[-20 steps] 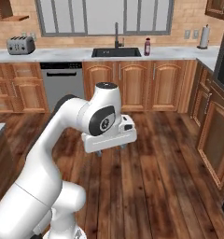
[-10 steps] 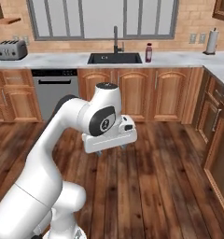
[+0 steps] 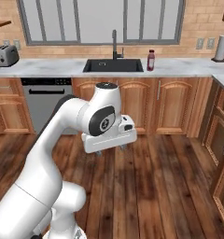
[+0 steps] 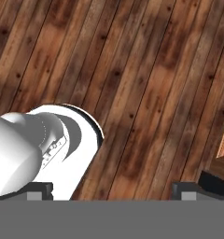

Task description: There is a wine glass and glass cup on the dining counter. Place the wine bottle next to the wine glass and the juice bottle next to the glass cup.

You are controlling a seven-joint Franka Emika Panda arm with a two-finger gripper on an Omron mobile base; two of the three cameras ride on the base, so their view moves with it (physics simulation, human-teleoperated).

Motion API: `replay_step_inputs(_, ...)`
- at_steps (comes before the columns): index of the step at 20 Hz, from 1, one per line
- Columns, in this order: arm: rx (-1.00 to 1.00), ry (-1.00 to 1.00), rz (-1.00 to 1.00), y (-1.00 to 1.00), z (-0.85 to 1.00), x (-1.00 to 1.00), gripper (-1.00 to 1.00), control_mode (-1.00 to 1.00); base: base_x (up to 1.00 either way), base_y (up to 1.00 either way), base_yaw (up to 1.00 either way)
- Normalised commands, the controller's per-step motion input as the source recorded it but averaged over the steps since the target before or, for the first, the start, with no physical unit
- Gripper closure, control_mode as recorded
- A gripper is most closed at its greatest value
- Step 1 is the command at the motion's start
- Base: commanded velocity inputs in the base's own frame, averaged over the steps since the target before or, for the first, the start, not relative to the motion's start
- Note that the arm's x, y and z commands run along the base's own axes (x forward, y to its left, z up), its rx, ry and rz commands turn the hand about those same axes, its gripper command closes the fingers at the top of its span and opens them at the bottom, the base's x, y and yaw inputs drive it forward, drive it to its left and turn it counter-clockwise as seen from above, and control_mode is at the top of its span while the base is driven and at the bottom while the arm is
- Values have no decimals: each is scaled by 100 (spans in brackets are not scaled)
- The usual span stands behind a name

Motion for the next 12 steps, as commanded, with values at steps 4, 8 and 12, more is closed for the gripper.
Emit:
replay_step_inputs(4, 0, 0, 0, 0, 0, 0, -100, 100, 94, -19, 4)
replay_step_inputs(8, 0, 0, 0, 0, 0, 0, -100, 100, 94, -22, 5)
replay_step_inputs(12, 0, 0, 0, 0, 0, 0, -100, 100, 93, -25, 5)
